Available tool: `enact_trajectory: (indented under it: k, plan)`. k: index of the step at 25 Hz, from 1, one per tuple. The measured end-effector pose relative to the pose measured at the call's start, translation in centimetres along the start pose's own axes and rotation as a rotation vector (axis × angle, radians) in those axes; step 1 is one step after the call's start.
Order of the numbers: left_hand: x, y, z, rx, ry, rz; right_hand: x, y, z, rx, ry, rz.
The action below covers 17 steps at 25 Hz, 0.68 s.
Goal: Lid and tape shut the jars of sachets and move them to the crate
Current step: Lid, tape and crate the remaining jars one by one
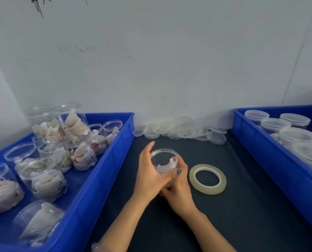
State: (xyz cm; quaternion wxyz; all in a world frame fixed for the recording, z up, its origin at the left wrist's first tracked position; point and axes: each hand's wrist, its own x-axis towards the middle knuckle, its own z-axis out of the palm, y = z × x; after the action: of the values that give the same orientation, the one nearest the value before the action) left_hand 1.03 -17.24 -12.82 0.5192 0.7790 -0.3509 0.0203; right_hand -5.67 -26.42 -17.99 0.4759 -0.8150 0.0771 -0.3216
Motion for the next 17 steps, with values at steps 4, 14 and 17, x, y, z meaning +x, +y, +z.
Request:
enact_trajectory:
  k: [4, 14, 17]
  plan:
    - [2.0, -1.8, 2.5, -0.160, 0.030, -0.085, 0.8, 1.3, -3.5, -0.010, -0.177, -0.053]
    - [3.0, -2.3, 6.1, -0.338, 0.080, -0.007, 12.4, 13.2, -15.5, -0.948, -0.212, 0.437]
    - [3.2, -2.6, 6.2, -0.340, 0.077, 0.008, 14.3, 14.9, -15.8, -0.949, -0.198, 0.452]
